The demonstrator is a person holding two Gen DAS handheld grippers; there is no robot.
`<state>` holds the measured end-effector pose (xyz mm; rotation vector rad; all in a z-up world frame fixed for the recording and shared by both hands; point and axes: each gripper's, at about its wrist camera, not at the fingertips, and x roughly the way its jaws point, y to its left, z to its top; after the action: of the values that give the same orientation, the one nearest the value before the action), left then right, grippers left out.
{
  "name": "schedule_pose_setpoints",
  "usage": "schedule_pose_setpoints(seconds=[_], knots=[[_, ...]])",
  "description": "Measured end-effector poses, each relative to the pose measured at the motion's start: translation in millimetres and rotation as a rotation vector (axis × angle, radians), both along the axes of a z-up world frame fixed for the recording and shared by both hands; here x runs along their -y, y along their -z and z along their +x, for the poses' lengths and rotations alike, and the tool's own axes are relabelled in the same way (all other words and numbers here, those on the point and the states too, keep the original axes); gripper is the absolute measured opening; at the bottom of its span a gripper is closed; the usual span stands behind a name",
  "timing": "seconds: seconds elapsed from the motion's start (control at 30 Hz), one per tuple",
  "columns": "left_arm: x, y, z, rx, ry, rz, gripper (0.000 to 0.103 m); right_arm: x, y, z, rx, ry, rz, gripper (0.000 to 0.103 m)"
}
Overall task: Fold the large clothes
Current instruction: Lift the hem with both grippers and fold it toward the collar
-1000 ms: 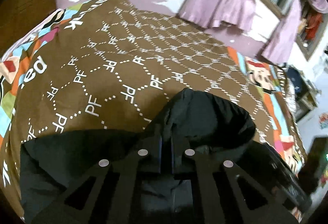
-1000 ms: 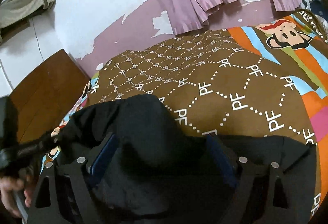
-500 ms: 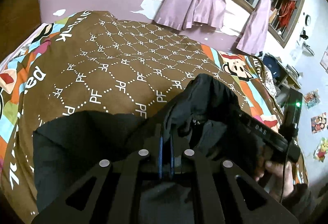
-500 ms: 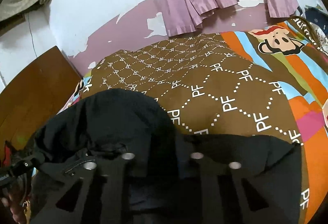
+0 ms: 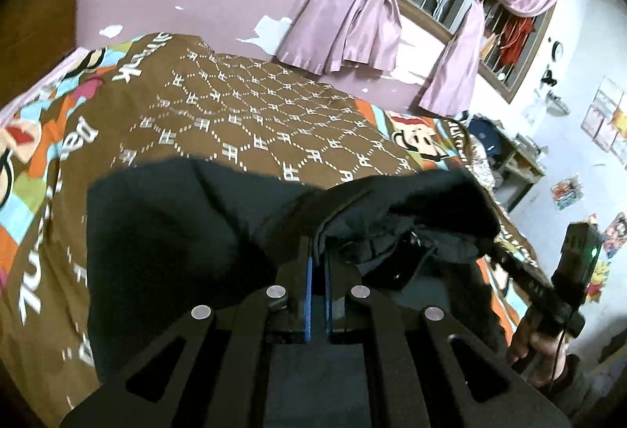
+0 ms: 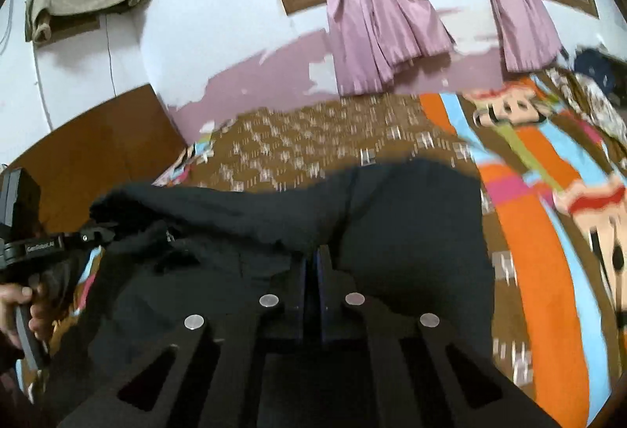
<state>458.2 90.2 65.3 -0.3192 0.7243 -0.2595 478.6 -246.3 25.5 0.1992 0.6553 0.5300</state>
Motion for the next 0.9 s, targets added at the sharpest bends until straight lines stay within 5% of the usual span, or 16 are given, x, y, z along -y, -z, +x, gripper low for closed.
schedule_pose_setpoints(seconds=[0.23,0.47,0.67,0.83,0.9], knots=[[-0.6,57.9,-3.9,-0.116,-0.041,0.050,0.002,-26.1,72.9,31.0,-0.154,0.014,-0.140,0.003],[6.7,94.2,21.8,-0.149,-0.108,0.102,0.002,-17.8,77.0,35.1,-0.180,-0.001,-0.104,0.004],[-3.4,73.5,-6.7,-0.076,-0.092,0.101,0.012,16.4,32.2,11.7,-0.094,0.032,-0.062,0.009],[0.5,17.6,-16.2,0.197,-0.117,0.153,0.015,-3.0,-22.9,67.8,0.020,-0.009,0.016,0.009],[5.4,2.3,5.1,0.200,-0.097,0.111,0.015,-23.7,-29.5,98.1,-0.008,-0.081,0.053,0.009]])
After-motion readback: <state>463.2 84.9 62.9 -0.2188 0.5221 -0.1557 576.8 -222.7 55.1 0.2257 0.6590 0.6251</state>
